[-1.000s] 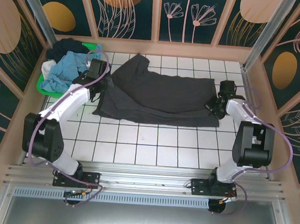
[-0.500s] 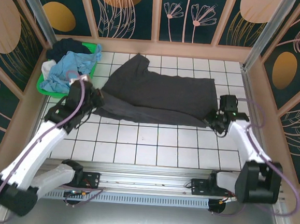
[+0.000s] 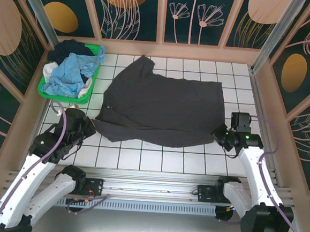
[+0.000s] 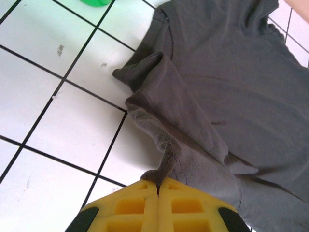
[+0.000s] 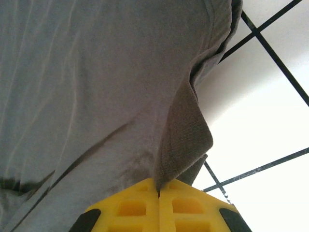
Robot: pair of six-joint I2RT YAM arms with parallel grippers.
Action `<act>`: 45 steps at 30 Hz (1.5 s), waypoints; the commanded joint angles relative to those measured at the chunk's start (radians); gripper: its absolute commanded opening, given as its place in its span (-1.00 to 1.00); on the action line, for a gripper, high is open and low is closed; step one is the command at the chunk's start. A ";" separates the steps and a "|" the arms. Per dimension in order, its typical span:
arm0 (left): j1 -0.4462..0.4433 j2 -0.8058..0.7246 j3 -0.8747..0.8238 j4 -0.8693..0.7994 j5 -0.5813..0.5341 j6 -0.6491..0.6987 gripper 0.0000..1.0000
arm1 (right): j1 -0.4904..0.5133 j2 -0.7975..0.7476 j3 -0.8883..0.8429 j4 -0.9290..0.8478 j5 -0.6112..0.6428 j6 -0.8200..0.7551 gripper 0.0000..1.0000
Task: Fold and stack the t-shirts
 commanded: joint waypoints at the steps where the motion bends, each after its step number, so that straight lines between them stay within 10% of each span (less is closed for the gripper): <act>1: -0.002 -0.026 0.057 -0.058 -0.025 -0.017 -1.00 | -0.026 -0.030 0.036 -0.030 -0.046 -0.026 -1.00; 12: -0.002 0.077 0.315 -0.140 -0.087 0.054 -1.00 | -0.078 -0.004 0.115 -0.007 -0.073 -0.075 -1.00; 26: -0.002 0.092 0.162 -0.076 -0.038 0.048 -1.00 | -0.092 -0.012 0.047 0.003 -0.003 -0.103 -1.00; 45: 0.013 0.810 0.402 0.242 -0.235 0.295 -1.00 | -0.102 0.384 0.101 0.219 0.068 -0.082 -1.00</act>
